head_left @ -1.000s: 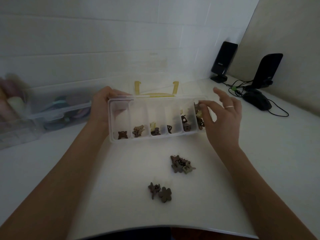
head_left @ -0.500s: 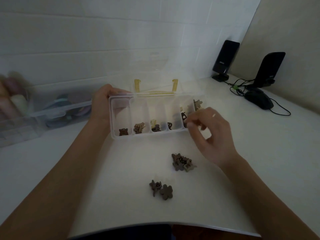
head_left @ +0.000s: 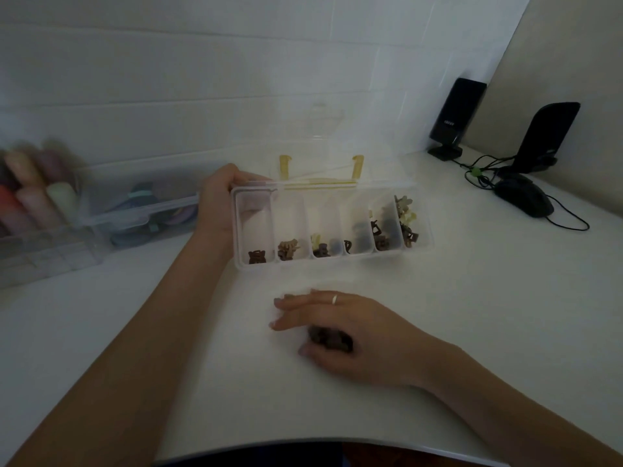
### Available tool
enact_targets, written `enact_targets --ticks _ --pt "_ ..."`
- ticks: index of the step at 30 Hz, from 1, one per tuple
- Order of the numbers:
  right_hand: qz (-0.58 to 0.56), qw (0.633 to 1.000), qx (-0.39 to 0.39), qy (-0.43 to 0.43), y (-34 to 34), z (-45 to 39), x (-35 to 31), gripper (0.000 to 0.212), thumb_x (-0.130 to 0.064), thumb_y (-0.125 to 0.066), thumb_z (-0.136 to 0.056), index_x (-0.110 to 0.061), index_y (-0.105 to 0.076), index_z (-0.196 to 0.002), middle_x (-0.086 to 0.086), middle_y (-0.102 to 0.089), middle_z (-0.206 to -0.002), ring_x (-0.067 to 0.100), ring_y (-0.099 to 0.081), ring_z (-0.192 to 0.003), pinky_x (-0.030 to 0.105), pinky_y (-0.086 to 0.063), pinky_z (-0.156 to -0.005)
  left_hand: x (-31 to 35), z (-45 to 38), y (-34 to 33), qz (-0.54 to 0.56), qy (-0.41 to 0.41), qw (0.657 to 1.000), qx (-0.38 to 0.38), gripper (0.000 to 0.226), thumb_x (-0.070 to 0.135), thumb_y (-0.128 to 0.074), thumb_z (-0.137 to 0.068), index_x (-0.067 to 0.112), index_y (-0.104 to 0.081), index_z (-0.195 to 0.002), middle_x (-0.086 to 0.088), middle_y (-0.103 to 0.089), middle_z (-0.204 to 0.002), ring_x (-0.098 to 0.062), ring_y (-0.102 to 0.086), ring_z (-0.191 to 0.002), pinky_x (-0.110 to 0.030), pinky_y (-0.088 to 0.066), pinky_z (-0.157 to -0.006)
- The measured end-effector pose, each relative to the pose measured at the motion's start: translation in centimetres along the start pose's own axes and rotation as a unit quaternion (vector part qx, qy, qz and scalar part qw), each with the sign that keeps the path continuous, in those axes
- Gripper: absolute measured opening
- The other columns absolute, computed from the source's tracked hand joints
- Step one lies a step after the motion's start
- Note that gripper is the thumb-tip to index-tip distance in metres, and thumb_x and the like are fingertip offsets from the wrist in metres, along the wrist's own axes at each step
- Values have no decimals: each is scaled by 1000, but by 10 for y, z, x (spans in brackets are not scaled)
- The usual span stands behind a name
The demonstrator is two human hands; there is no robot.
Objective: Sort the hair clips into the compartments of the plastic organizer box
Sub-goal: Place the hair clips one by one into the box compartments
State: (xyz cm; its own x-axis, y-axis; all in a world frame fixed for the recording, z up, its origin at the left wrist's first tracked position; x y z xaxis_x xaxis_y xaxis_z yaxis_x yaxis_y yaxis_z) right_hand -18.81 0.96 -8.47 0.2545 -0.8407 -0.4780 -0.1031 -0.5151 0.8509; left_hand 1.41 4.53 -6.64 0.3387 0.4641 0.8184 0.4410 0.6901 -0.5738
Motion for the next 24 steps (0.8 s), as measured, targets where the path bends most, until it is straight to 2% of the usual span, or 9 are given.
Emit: enact_targets --ticks 3,6,8,11,13,17,19,21,24 --pt "-9 997 56 -60 7 -7 13 42 -38 -64 -85 -33 -52 -125 -16 -56 -126 -10 -49 -106 19 -41 -96 0 0 0 -6 8 1000 -3 35 5 -40 -69 7 -62 -42 -4 -60 -49 -15 -56 -49 -23 -46 -58" --pt "28 990 92 -101 17 -4 21 55 -61 -64 -72 -34 -52 -119 -19 -61 -115 -4 -51 -106 16 -38 -92 0 2 0 -2 1 1000 1 45 6 -36 -76 10 -61 -39 -2 -58 -47 -15 -54 -48 -25 -45 -58" --pt "91 987 93 -94 17 -2 22 52 -64 -57 -72 -33 -57 -114 -18 -62 -110 -1 -52 -104 18 -39 -92 1 3 -1 2 -7 1000 8 47 5 -36 -78 11 -60 -38 -2 -57 -46 -14 -53 -47 -23 -45 -58" --pt "115 985 117 -59 16 -2 22 28 -47 -60 -81 -28 -65 -101 -13 -66 -98 6 -56 -96 30 -48 -86 1 3 -1 16 -11 1000 19 47 4 -36 -79 10 -61 -39 -2 -58 -47 -14 -54 -47 -22 -46 -56" --pt "102 984 144 -34 17 -3 20 20 -33 -65 -83 -24 -67 -100 -10 -68 -93 8 -57 -93 29 -49 -83 1 3 -1 10 -26 999 25 45 4 -37 -77 9 -62 -41 -3 -59 -48 -16 -56 -50 -23 -47 -59" --pt "21 981 190 -39 22 0 16 29 -14 -70 -81 -23 -65 -108 -18 -63 -103 3 -56 -101 19 -47 -88 3 6 -2 4 -34 999 26 30 2 -42 -64 7 -62 -42 -5 -61 -49 -16 -57 -49 -21 -48 -56" --pt "1 978 204 -48 24 2 16 30 -13 -69 -81 -26 -63 -108 -16 -62 -107 7 -61 -96 22 -49 -84 5 8 -4 -4 -32 999 20 18 10 -46 -50 5 -63 -45 -6 -62 -50 -17 -58 -51 -21 -48 -55" --pt "-5 974 221 -55 25 4 17 27 -17 -67 -82 -31 -62 -105 -9 -64 -106 14 -64 -82 23 -50 -78 6 9 -3 -17 -36 999 10 20 13 -46 -48 5 -65 -46 -6 -64 -51 -17 -58 -52 -22 -48 -57" --pt "-1 967 249 -62 28 5 19 20 -26 -67 -82 -27 -65 -103 -7 -65 -99 6 -60 -75 18 -50 -72 9 8 0 -23 -44 999 4 22 15 -46 -48 5 -65 -46 -6 -64 -51 -17 -58 -52 -22 -49 -57"
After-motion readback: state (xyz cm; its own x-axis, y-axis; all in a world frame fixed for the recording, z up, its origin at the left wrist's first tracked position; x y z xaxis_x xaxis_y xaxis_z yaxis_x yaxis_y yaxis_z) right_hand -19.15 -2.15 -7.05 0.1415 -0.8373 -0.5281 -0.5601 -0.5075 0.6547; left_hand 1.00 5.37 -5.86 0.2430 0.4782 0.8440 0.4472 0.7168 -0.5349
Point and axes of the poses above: each hand's wrist, its own z-axis away from the middle knuckle, its own y-axis out of the back of the hand, x = y × z, the point moved 5 cm from there along -z, towards the middle knuckle
